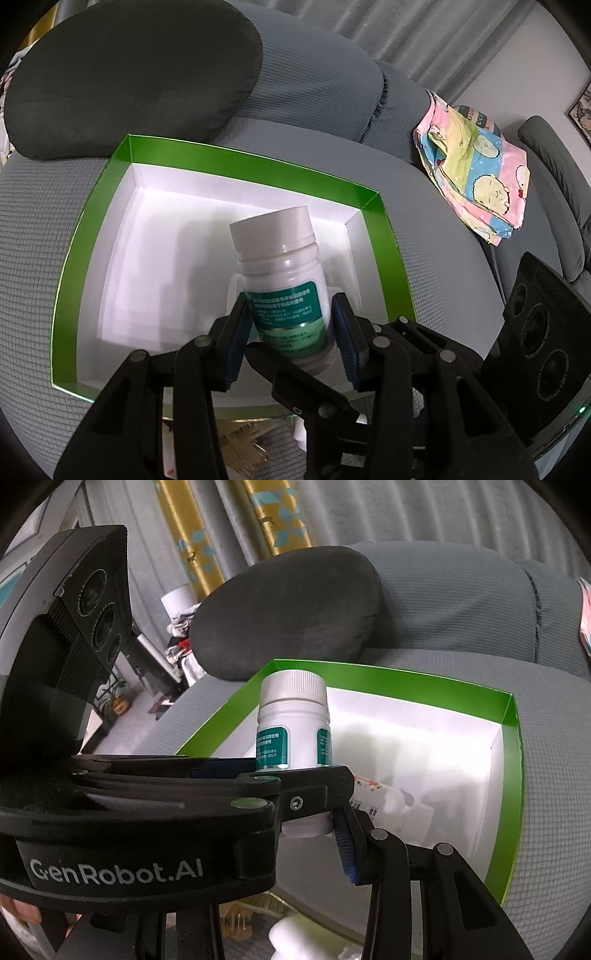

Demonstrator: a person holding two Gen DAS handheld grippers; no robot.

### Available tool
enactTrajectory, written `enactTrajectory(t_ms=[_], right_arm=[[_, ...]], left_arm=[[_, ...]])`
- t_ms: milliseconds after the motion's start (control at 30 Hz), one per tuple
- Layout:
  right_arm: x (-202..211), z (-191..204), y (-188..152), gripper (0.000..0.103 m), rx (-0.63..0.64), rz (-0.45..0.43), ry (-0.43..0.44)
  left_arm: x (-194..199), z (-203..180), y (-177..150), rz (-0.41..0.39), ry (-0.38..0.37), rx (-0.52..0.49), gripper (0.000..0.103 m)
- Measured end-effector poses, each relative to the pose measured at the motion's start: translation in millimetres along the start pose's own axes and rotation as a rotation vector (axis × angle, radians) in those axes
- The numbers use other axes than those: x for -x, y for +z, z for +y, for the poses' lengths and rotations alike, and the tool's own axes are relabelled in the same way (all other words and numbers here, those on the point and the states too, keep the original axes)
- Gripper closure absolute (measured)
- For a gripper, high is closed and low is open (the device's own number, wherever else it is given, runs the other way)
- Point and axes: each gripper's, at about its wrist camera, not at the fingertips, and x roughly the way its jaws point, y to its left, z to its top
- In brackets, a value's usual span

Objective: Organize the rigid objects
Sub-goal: 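Hold the green-label white bottle in the left tool over the box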

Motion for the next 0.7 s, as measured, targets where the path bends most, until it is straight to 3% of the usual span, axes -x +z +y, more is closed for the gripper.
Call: enactTrajectory(t_ms=[700], right_arm=[[-20.0, 2.1, 7.6, 0.061, 0.002, 0.050, -0.026]], left_arm=[[-7.5, 13.5, 4.9, 0.012, -0.016, 0.036, 0.061]])
